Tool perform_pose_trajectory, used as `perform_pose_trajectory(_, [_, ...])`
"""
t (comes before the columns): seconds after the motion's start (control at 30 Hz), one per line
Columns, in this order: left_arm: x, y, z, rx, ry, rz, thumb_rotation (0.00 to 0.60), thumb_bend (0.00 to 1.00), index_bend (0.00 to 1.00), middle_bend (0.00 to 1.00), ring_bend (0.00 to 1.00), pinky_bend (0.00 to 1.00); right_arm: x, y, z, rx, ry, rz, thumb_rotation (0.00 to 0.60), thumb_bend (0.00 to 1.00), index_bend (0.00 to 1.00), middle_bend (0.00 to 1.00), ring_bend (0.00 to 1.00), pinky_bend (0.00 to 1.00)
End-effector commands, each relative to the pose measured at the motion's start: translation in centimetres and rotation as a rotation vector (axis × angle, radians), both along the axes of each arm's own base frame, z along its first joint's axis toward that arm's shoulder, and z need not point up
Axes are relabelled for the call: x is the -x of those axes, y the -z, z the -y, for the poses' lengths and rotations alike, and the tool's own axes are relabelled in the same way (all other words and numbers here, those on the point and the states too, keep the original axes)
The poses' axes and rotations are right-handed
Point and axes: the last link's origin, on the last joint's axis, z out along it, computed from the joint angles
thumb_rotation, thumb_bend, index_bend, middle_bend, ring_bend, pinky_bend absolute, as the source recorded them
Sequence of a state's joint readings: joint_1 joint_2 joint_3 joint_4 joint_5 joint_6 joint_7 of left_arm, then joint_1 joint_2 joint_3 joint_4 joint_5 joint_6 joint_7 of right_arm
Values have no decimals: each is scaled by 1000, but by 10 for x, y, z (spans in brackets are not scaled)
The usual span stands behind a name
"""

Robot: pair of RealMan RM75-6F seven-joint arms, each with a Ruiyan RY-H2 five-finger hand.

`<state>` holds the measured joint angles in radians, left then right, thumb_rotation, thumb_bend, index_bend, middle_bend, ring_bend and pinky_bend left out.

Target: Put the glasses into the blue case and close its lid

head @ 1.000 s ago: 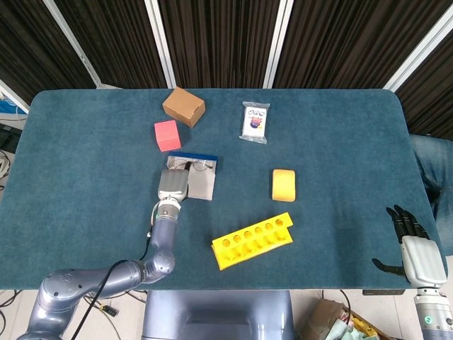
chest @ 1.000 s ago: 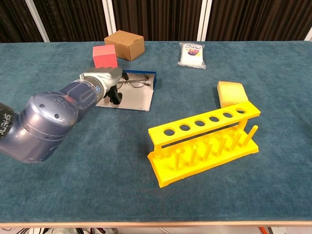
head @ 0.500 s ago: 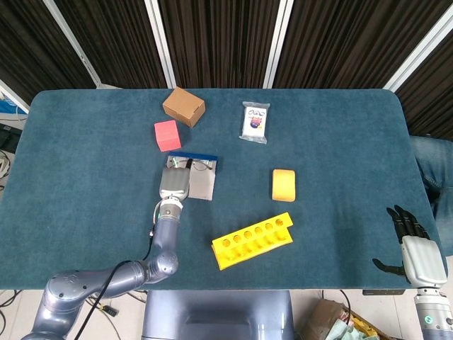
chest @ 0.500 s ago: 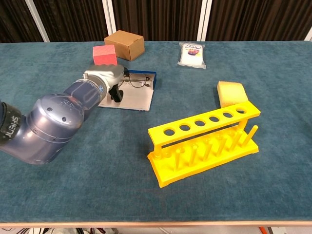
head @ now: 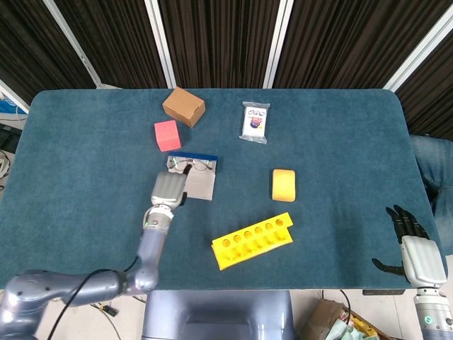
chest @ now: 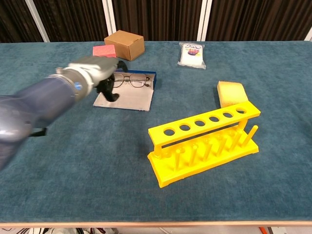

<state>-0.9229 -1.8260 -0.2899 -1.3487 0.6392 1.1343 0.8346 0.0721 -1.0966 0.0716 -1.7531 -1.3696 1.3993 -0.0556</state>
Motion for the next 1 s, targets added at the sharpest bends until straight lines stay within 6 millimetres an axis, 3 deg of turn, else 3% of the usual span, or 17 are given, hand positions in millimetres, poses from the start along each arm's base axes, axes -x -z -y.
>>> perform_pose_trajectory(0.03, [18,-10,6,16,0,-15,600,172,134,295,195,242,0,0,0,-1,0,1,600,0,0,0,0,176])
perform_pose_trajectory(0.1, [23,-12,5,11,10,-10,600,151,134,223,124,156,0,0,0,-2,2,2,600,0,0,0,0,176])
perform_pose_trajectory(0.17, [28,-12,4,11,15,-9,600,150,137,216,118,142,0,0,0,-2,4,5,600,0,0,0,0,176])
perform_pose_trajectory(0.47, [34,-1,0,36,30,-19,600,150,176,256,96,128,0,0,0,-4,9,8,600,0,0,0,0,176])
perform_pose_trajectory(1.0, [20,24,-2,14,118,-117,600,189,241,245,80,104,1,0,1,-10,16,13,600,0,0,0,0,176])
